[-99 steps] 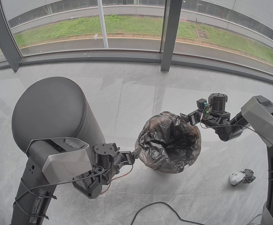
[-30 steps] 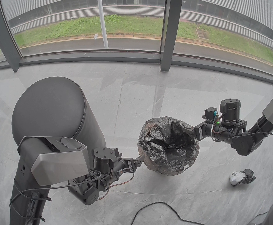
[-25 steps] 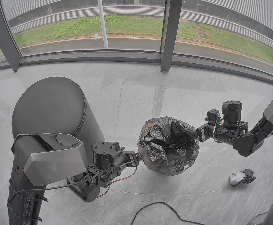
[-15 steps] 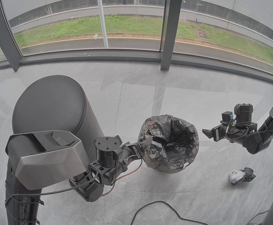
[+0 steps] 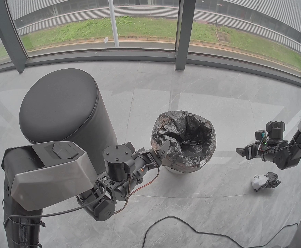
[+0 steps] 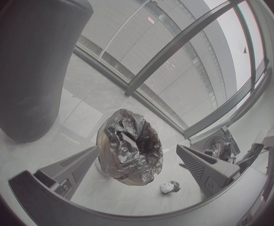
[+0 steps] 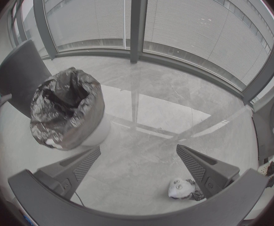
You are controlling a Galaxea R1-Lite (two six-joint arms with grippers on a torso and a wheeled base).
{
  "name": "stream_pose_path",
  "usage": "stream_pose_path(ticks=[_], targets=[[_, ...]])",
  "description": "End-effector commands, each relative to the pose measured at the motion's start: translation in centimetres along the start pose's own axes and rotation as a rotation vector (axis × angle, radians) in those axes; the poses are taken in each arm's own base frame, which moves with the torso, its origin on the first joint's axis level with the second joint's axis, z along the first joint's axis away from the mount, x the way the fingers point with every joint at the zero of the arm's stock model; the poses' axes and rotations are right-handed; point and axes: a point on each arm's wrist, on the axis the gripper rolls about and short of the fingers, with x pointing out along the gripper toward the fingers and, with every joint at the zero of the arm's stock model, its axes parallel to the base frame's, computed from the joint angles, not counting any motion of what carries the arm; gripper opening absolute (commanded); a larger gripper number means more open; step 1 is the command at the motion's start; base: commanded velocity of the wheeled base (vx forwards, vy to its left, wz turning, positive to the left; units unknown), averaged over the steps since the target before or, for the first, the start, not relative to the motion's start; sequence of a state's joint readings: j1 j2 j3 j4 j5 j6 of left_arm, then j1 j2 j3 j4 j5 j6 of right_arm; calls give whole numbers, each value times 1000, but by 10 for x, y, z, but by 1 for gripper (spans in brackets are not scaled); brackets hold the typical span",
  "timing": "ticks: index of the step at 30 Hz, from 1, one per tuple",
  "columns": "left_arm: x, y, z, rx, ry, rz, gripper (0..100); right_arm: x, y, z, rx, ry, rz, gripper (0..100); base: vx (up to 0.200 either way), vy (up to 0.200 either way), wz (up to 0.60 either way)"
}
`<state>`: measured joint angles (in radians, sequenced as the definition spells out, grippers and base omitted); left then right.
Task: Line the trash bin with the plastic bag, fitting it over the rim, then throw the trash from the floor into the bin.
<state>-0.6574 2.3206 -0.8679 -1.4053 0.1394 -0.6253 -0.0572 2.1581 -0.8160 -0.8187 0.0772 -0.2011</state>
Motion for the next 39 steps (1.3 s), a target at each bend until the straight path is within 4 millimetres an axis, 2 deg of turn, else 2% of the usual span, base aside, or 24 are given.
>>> stream_pose_path(ticks=[1,7,11,15,21,22,29,34,39], targets=[[6,-5,6,-18,-44,-17,100,6,-26,-18,16,51,-57,100,0,0,0],[6,-8,9,-61,-51,-26,100,5,-62,-38,-65,124,-124,100,0,0,0],[4,-11,13,-62,-58,-33,100,8,-76,-51,-73,162,-147,100,0,0,0],[2,-16,20,-64,-78,-43,100,17,-93,-63,-49,189,-175,100,0,0,0],[-1,-20,27,-72,-136,-8,100,27,-135,-93,5,275,-291,100,0,0,0],[-1,-20,28,-73,-143,-7,100,27,-136,-96,9,280,-293,100,0,0,0],[-4,-25,47,-80,-200,-16,100,18,-174,-119,78,345,-387,100,0,0,0],[-10,-25,60,-78,-219,-9,100,9,-193,-131,124,404,-393,100,0,0,0],[-13,-16,59,-71,-207,21,100,15,-202,-131,105,402,-325,100,0,0,0]])
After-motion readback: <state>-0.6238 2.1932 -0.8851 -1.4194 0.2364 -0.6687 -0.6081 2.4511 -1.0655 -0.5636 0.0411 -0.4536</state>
